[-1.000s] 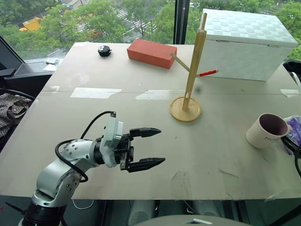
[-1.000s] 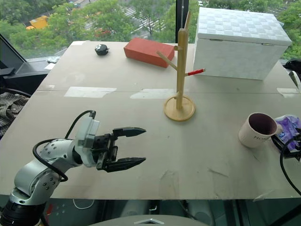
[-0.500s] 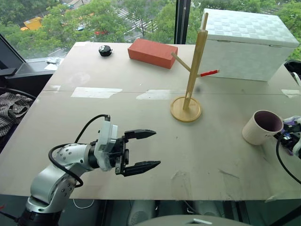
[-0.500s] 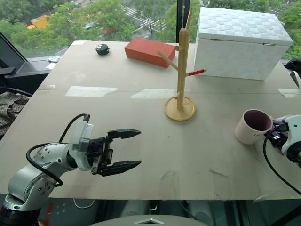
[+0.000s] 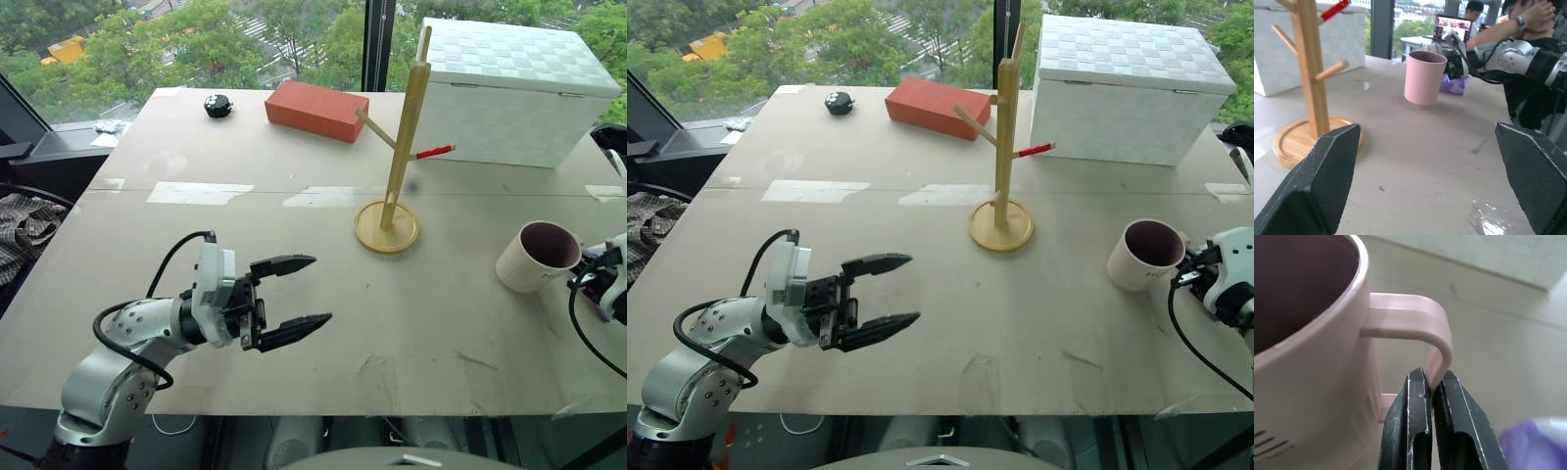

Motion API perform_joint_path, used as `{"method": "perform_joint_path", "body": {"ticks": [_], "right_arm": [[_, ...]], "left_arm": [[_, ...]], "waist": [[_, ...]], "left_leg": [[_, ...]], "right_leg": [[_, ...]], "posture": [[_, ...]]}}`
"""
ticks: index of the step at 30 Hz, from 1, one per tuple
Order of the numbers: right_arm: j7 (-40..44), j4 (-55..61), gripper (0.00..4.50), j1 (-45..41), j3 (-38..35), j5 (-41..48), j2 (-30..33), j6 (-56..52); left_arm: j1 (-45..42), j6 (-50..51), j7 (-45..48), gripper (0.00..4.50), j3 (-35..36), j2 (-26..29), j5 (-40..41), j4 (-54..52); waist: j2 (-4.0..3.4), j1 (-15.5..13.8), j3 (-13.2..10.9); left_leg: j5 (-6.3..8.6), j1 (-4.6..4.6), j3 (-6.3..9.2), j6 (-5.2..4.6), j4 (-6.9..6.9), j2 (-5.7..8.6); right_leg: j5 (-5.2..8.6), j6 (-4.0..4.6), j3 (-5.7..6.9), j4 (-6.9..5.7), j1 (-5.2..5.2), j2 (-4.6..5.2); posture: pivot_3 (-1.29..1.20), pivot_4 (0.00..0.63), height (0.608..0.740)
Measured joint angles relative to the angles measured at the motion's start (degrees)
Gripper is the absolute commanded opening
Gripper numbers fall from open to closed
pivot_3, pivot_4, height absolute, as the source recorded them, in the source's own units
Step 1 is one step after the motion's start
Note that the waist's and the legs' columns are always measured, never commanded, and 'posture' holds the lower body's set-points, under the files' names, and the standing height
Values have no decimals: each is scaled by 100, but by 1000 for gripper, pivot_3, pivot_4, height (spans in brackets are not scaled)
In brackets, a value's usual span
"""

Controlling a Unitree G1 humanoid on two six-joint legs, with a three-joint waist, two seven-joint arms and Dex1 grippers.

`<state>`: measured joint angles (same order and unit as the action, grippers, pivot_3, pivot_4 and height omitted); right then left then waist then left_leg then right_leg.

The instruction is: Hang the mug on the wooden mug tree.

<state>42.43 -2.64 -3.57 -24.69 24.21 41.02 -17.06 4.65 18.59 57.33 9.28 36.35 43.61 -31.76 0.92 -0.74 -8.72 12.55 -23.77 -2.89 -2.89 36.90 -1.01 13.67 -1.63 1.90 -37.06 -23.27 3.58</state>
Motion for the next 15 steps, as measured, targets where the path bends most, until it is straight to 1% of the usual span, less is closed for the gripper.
{"method": "perform_joint_path", "body": {"ticks": [2, 5, 7, 9, 12, 14, 15], "right_arm": [[90, 278, 23, -242, 73, 186, 53, -204], [276, 851, 23, -775, 344, 442, 347, -616], [439, 1090, 23, -1209, 602, 508, 596, -835], [637, 1008, 23, -1929, 1083, 498, 765, -1126], [946, 669, 23, -2692, 1563, 408, 847, -1289], [1306, 22, 23, -3470, 2091, 235, 815, -1341], [1399, -104, 23, -3642, 2205, 178, 806, -1338]], "left_arm": [[12, -171, -18, 4500, 100, -145, -48, 131], [16, -299, 37, 4500, 308, -178, -16, 283], [50, -292, 119, 4500, 472, -172, 161, 340], [142, -153, 150, 4500, 660, -91, 434, 361], [213, 2, 121, 4500, 796, -22, 640, 336], [242, 150, 17, 4500, 823, 4, 781, 286], [251, 184, -15, 4500, 837, 7, 818, 254]], "waist": [[-1, -1, -1], [-4, 4, -3], [-3, -3, -3], [0, 15, -7], [3, -8, -9], [6, -8, -15], [7, -17, -16]], "left_leg": [[0, 0, 1, 0, 0, 0], [0, 1, 1, 0, 1, -2], [0, -1, 3, 0, 1, -3], [0, -4, 0, 0, 2, -4], [0, -7, 0, 0, 2, -4], [0, -11, -1, 0, 4, -2], [0, -14, 0, 0, 4, -2]], "right_leg": [[-1, 0, 1, 0, 0, 0], [-1, 0, 3, -2, -1, 0], [0, 1, 6, -1, -2, 1], [0, 2, 2, 0, -6, 6], [0, 3, 5, 1, -8, 12], [-1, 4, 5, 1, -11, 11], [-1, 6, 8, 1, -11, 12]], "posture": [[0, 150, 740], [0, 150, 740], [0, 150, 740], [0, 150, 740], [0, 150, 740], [0, 150, 740], [0, 150, 740]]}}
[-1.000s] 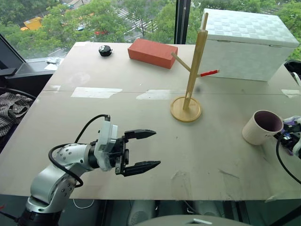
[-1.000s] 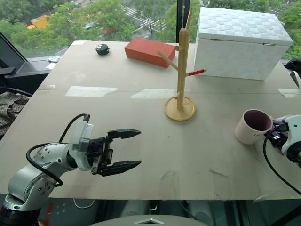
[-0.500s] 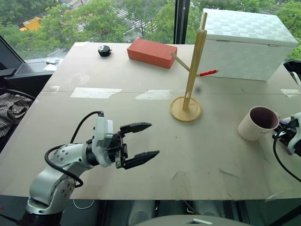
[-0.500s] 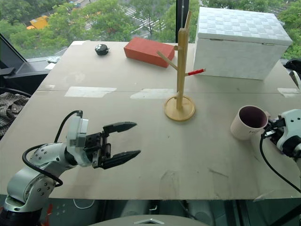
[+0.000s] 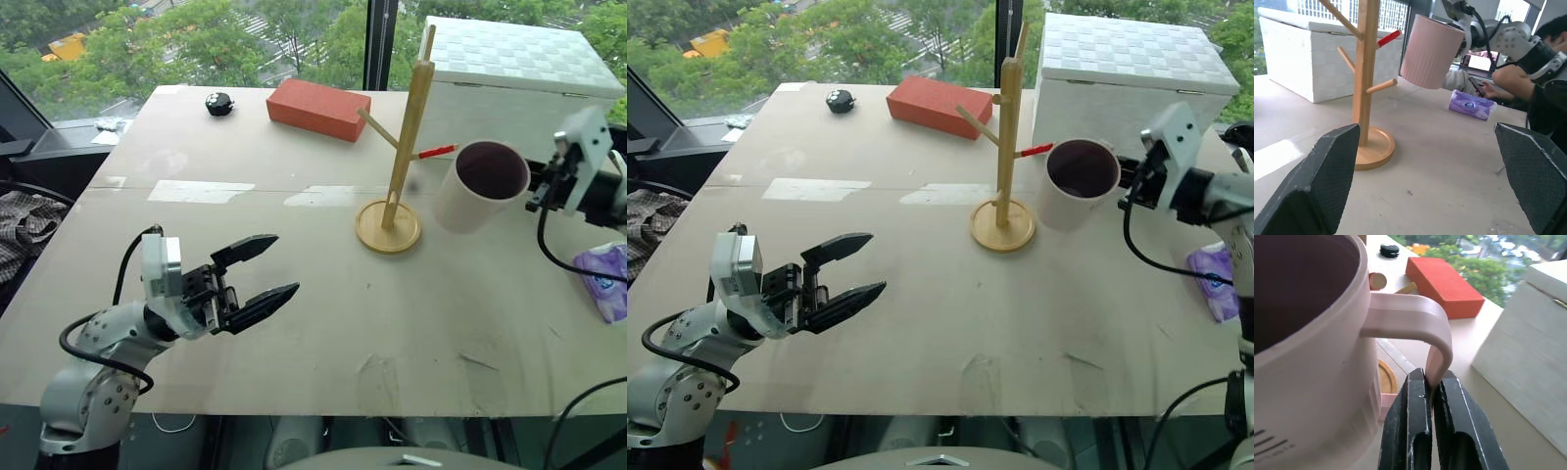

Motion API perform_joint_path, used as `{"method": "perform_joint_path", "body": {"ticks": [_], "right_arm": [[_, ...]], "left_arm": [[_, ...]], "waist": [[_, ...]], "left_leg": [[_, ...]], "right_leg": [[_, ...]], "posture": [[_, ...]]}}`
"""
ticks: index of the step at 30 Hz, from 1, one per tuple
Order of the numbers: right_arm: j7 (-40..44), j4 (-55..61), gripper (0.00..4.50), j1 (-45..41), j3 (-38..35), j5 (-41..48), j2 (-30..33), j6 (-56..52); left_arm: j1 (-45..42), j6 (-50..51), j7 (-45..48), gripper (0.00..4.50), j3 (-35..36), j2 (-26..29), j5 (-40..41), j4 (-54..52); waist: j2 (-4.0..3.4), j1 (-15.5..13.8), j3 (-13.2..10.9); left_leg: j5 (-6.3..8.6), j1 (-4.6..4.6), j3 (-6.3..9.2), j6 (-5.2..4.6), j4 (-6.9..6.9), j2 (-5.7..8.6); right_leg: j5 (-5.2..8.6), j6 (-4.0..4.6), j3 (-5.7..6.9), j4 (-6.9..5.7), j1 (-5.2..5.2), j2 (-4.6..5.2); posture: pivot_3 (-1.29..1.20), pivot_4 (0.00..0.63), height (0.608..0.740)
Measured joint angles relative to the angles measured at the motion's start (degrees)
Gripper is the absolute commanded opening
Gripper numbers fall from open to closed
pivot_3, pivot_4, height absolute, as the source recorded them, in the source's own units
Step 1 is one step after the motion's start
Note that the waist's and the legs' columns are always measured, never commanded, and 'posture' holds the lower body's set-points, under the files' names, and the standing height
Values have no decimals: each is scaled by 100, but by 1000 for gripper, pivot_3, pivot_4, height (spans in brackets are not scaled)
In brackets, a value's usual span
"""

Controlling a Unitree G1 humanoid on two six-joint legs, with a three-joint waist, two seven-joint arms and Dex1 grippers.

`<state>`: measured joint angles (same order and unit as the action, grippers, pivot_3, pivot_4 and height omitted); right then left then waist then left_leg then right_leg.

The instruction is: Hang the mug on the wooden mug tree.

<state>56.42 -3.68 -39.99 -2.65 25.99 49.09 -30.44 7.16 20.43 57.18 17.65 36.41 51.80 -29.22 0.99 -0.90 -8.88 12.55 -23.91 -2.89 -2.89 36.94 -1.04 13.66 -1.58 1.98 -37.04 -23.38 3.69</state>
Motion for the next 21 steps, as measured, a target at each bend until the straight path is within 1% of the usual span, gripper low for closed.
{"method": "perform_joint_path", "body": {"ticks": [1, 2, 6, 9, 11, 13, 16, 20, 21], "right_arm": [[35, -55, 23, -57, 44, -25, -1, -1], [322, -503, 23, -539, 347, -186, -57, 35], [914, -1404, 23, -1396, 760, -555, -180, 284], [1068, -1580, 23, -1545, 839, -638, -202, 382], [1421, -2088, 23, -1884, 1087, -857, -371, 596], [1621, -2445, 23, -2171, 1305, -1067, -551, 745], [1822, -3002, 23, -2521, 1449, -1354, -777, 1025], [1814, -3853, 23, -3025, 1624, -1841, -1134, 1389], [1859, -4064, 584, -3119, 1653, -1919, -1228, 1463]], "left_arm": [[0, 12, -9, 4500, 1, 2, 13, -7], [7, 69, -88, 4500, 25, 21, 58, -77], [-32, 186, -170, 4500, 205, 91, 317, -175], [-61, 196, -179, 4500, 295, 143, 430, -179], [-129, 261, -227, 4500, 489, 140, 826, -226], [-131, 266, -306, 4500, 502, 69, 1041, -429], [-124, 279, -511, 4500, 486, 23, 1139, -655], [-134, 280, -705, 4500, 442, -40, 1136, -705], [-126, 280, -736, 4500, 425, -65, 1132, -722]], "waist": [[1, 0, 0], [0, 13, -3], [1, 20, -5], [1, 11, -5], [-1, 21, -7], [-3, 45, -9], [-4, 62, -9], [-4, 108, -10], [-4, 118, -10]], "left_leg": [[0, 0, 0, 0, 0, 0], [0, -2, -4, 0, 0, 1], [0, -3, -4, 0, -2, 0], [0, -3, -1, 0, -4, 0], [0, -4, -6, 0, -4, 0], [1, -4, -11, -1, -2, 1], [0, -2, -10, -1, -2, 1], [0, -1, -9, 0, -2, 1], [0, 0, -10, 0, -2, 1]], "right_leg": [[0, 0, -1, 0, 0, 0], [-1, 1, -5, 1, -2, 4], [-2, 2, -4, 3, -3, 7], [-2, 3, -1, 3, -3, 8], [-2, 2, -4, 4, -4, 23], [-4, 3, -7, 4, -4, 24], [-6, 5, -5, 2, -4, 23], [-7, 7, -4, -1, -4, -1], [-7, 7, -6, -1, -4, -1]], "posture": [[0, 150, 740], [0, 150, 740], [0, 150, 740], [0, 150, 740], [0, 150, 740], [0, 150, 740], [0, 150, 740], [0, 150, 740], [0, 150, 740]]}}
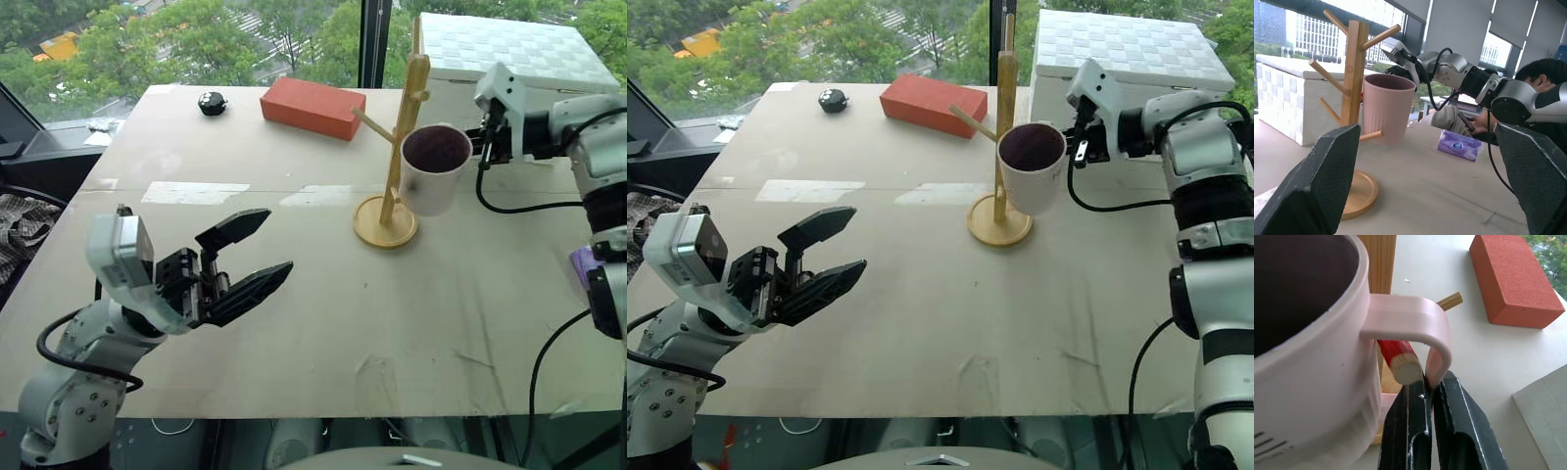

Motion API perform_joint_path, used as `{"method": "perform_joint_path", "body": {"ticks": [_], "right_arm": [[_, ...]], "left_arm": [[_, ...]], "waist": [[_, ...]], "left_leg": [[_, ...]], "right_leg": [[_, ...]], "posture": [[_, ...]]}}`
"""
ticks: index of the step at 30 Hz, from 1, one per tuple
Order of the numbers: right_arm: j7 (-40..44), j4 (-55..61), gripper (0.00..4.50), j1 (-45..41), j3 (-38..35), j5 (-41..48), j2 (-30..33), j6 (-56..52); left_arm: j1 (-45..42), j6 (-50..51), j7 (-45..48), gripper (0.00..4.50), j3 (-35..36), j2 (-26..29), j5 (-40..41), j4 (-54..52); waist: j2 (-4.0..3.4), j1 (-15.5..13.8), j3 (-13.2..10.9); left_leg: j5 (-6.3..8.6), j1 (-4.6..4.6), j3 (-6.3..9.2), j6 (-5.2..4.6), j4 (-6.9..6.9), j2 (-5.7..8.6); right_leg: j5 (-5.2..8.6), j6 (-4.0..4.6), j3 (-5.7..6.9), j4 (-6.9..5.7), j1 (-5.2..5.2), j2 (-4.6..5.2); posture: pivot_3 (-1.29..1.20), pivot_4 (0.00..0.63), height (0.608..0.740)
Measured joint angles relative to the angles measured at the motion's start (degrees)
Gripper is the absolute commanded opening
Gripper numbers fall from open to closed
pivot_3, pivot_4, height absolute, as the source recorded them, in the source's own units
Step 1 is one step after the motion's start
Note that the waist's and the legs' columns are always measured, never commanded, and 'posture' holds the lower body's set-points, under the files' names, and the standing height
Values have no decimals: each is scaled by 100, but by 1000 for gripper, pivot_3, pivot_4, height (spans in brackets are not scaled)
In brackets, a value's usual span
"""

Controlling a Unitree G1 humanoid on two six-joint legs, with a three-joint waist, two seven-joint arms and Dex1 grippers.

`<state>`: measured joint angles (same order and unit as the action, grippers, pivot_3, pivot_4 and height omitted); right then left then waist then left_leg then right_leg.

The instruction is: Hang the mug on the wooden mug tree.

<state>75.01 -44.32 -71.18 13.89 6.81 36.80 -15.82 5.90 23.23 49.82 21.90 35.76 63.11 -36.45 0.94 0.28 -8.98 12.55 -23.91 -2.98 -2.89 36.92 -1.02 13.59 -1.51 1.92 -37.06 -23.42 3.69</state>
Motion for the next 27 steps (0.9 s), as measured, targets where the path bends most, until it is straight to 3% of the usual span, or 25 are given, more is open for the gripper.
{"method": "perform_joint_path", "body": {"ticks": [6, 9, 11, 16, 22, 27], "right_arm": [[124, -310, 3003, -44, -59, -171, -113, 245], [149, -36, 3003, 133, -340, -69, 232, 249], [307, 522, 3003, 615, -758, 195, 758, 5], [162, 1773, 3003, 1965, -1460, 626, 1213, -466], [-543, 3830, 3003, 5132, -3127, 1346, 1462, -1164], [-1189, 5402, 3003, 7100, -3864, 1645, 938, -1407]], "left_arm": [[-106, -16, -195, 4500, -94, -130, -18, -54], [-145, -37, -284, 4500, -122, -158, -18, -132], [40, -68, -290, 4500, -122, -188, -59, -143], [453, -106, -256, 4500, -178, -222, -348, -108], [1180, -187, -145, 4500, -184, 28, -1418, 423], [1468, -222, -90, 4500, -139, 278, -1918, 567]], "waist": [[-1, -7, -6], [-1, -38, -6], [-1, -83, -7], [-5, -83, -8], [-7, -154, -9], [-6, -80, -6]], "left_leg": [[0, -5, 2, 0, -1, 3], [0, -7, 5, 0, -2, 5], [2, -7, 3, -1, -3, 6], [2, -2, 1, -2, -10, 3], [2, -3, 7, -2, -7, 3], [3, 14, 2, -1, -7, -10]], "right_leg": [[-3, -5, 2, 3, 0, 6], [-2, -4, 7, 8, 0, 30], [-2, -4, 8, 13, 1, 34], [0, -1, 8, 10, 1, 32], [2, -1, 17, 9, 4, 34], [2, -4, 8, 8, 8, 29]], "posture": [[0, 150, 740], [0, 150, 740], [0, 150, 740], [0, 150, 740], [0, 150, 740], [0, 150, 740]]}}
